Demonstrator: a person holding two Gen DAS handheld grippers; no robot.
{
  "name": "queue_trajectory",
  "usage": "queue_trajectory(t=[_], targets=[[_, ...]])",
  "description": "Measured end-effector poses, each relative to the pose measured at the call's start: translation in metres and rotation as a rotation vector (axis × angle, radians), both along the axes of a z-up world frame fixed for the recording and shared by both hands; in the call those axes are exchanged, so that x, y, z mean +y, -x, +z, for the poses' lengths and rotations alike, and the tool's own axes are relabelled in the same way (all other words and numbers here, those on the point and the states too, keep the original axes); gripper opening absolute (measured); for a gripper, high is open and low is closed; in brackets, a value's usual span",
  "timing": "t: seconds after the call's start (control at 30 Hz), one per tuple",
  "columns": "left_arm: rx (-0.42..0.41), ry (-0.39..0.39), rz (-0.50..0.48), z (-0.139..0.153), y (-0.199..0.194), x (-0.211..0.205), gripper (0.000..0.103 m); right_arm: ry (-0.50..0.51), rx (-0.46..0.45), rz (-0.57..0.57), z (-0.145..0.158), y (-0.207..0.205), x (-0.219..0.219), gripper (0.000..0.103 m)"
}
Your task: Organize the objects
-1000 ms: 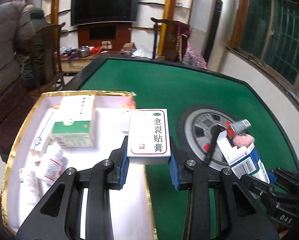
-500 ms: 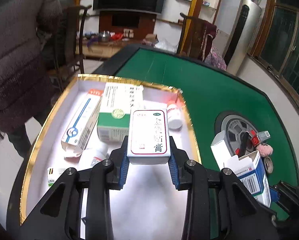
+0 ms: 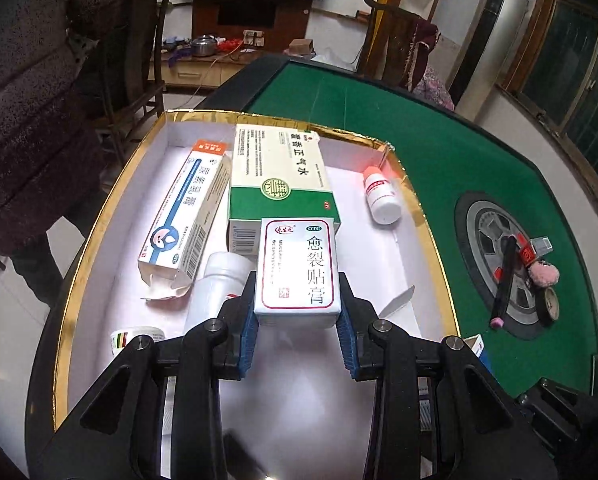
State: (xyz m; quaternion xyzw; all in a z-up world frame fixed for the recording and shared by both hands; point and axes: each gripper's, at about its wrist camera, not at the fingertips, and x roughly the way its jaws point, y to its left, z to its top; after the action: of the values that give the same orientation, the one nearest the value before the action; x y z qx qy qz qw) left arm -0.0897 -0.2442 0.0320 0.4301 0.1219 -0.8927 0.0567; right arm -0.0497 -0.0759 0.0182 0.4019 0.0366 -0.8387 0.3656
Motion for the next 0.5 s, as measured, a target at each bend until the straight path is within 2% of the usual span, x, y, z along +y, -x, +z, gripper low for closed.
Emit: queue_trajectory(t=[0.23, 0.5], targets=[[-0.013, 0.009, 0.000, -0.004, 0.001, 0.001, 0.034, -0.057, -0.034, 0.010, -0.017, -0.003, -0.016, 0.033], [-0.031, 0.026, -0.011, -0.006, 0.004, 0.008, 0.034, -0.072, -0.017, 0.024, -0.018, -0.006, -0.026, 0.033]])
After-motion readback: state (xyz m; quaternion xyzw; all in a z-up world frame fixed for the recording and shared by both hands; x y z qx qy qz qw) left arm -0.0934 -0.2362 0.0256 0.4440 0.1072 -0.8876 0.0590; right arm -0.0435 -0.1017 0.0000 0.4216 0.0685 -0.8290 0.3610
